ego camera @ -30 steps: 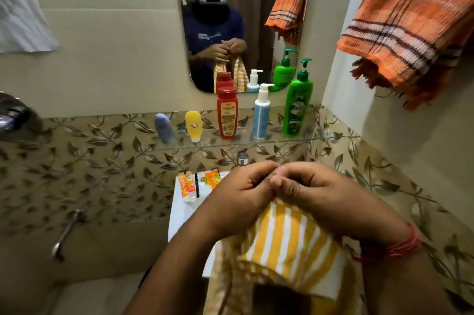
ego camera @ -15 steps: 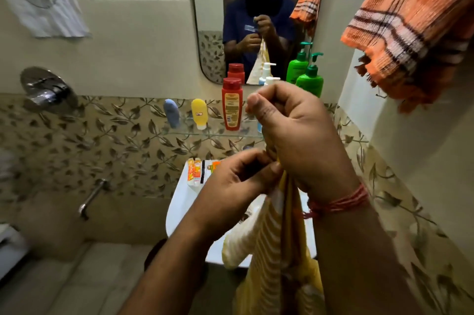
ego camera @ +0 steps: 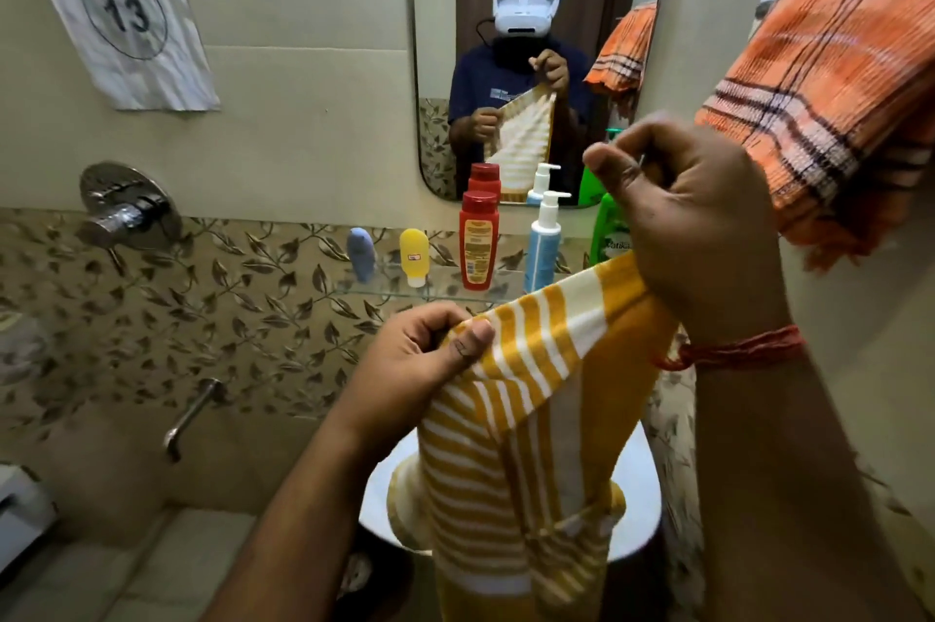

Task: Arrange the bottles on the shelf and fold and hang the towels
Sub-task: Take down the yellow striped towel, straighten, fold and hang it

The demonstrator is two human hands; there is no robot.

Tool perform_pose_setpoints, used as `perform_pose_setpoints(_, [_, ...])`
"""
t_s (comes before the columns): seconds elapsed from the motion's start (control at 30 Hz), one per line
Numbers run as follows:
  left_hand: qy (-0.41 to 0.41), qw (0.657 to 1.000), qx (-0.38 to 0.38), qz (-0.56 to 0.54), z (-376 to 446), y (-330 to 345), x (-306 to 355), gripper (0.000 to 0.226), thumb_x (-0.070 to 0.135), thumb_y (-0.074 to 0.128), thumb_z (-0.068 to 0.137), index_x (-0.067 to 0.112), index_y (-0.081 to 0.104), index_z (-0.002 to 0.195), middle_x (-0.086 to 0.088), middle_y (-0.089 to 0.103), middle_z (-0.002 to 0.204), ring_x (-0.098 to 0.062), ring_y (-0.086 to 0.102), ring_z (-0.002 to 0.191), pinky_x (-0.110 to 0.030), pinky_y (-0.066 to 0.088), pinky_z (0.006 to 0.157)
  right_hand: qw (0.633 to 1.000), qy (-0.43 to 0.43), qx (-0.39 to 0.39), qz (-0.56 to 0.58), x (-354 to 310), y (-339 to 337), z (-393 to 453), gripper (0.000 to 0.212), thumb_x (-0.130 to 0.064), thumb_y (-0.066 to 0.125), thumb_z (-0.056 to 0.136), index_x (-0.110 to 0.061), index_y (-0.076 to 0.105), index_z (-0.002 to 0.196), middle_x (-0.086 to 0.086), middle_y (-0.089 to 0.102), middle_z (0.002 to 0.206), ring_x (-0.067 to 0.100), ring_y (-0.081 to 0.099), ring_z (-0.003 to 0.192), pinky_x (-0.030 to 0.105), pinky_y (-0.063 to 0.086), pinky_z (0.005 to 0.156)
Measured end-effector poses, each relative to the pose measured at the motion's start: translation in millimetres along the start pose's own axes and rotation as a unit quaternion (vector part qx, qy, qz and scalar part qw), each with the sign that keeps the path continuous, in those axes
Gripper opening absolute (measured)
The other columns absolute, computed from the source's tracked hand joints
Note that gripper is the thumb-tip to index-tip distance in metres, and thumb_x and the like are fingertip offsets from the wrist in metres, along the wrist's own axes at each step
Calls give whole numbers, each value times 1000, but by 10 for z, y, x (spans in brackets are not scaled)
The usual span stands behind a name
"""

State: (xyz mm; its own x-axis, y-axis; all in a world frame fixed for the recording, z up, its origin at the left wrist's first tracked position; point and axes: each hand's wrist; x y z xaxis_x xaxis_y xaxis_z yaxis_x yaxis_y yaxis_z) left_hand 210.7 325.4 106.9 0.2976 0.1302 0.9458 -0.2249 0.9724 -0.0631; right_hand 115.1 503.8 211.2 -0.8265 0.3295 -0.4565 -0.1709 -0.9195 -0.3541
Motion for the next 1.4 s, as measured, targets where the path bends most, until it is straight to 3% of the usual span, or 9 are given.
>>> perform_pose_setpoints(0.2, [52, 998, 34, -3, 235, -110, 217, 24, 38, 61, 88, 16, 68, 85, -3, 67, 81, -16, 66, 79, -32, 55, 72, 932, 65, -354, -34, -204, 308, -223, 25, -45, 68, 84, -29, 70, 103, -10, 65, 91, 3, 61, 82, 24, 54, 65])
perform_pose_setpoints(0.33, [58, 998, -3, 8, 283, -210, 189, 16, 35, 66, 90, 21, 67, 83, 2, 66, 80, -11, 63, 79, -24, 52, 70, 953, 35, -297, -44, -136, 500, -304, 9, -25, 64, 92, -21, 71, 90, -5, 67, 80, 10, 61, 77, 42, 53, 71])
perform_pose_setpoints(0.57, [-63, 995, -70, 20, 162, -589, -24, 19, 39, 69, 87, 23, 76, 93, -4, 75, 97, -23, 73, 93, -41, 58, 83, 986, 130, -79, -69, 3, 217, -281, 14, -19, 58, 92, -29, 66, 96, -10, 67, 84, 7, 62, 79, 23, 47, 62])
perform_pose_setpoints(0.73, [26, 999, -45, 11, 353, -336, 243, 25, 38, 57, 91, 22, 72, 104, -4, 76, 99, -20, 72, 98, -34, 58, 85, 951, 59, -275, -127, -286, 518, -402, 50, -58, 62, 85, -44, 47, 130, -13, 67, 108, 11, 65, 89, 36, 59, 73])
perform_pose_setpoints(0.83, [43, 998, -42, 13, 416, -354, 268, 23, 43, 61, 93, 23, 72, 95, -5, 73, 94, -21, 69, 90, -39, 56, 81, 965, 59, -226, -117, -233, 542, -363, 19, -41, 64, 90, -37, 61, 108, -9, 68, 91, 12, 64, 81, 40, 57, 69])
perform_pose_setpoints(1.07, [-83, 975, -184, 90, 215, -677, -82, 23, 46, 75, 83, 23, 72, 80, -6, 73, 85, -23, 71, 81, -36, 58, 78, 986, 133, 40, -94, -47, 107, -274, 8, -20, 64, 91, -25, 68, 97, -7, 64, 79, -4, 52, 67, 2, 36, 54])
perform_pose_setpoints(1.13, [-66, 985, -126, 99, 232, -684, -101, 31, 53, 69, 81, 22, 70, 78, -9, 68, 80, -26, 68, 77, -41, 57, 77, 983, 148, -3, -110, -48, 105, -260, 21, -25, 66, 91, -27, 63, 112, -5, 65, 91, 1, 53, 69, 2, 34, 56])
perform_pose_setpoints(1.27, [19, 980, -119, 158, 358, -475, 120, 23, 21, 62, 97, 34, 74, 82, 8, 71, 80, -10, 68, 78, -31, 56, 71, 933, 79, -326, -132, -220, 418, -352, 68, -44, 74, 81, -49, 39, 138, -12, 65, 103, 8, 64, 86, 26, 57, 70])
perform_pose_setpoints(1.4, [60, 980, -98, 160, 464, -390, 256, 8, 17, 70, 92, 20, 72, 84, 4, 69, 79, -9, 64, 75, -25, 53, 69, 948, 58, -282, -134, -109, 579, -382, 13, -33, 64, 86, -35, 61, 98, -7, 67, 86, 18, 63, 77, 45, 56, 66])
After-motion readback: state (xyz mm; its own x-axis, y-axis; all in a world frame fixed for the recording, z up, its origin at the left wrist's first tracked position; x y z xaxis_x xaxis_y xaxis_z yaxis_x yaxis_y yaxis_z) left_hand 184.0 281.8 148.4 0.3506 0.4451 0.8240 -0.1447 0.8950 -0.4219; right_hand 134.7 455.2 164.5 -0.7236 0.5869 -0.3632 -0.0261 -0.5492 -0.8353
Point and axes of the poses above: each hand's wrist, its own z-axis towards the middle knuckle, its own y-axis out of the palm, x = y × z
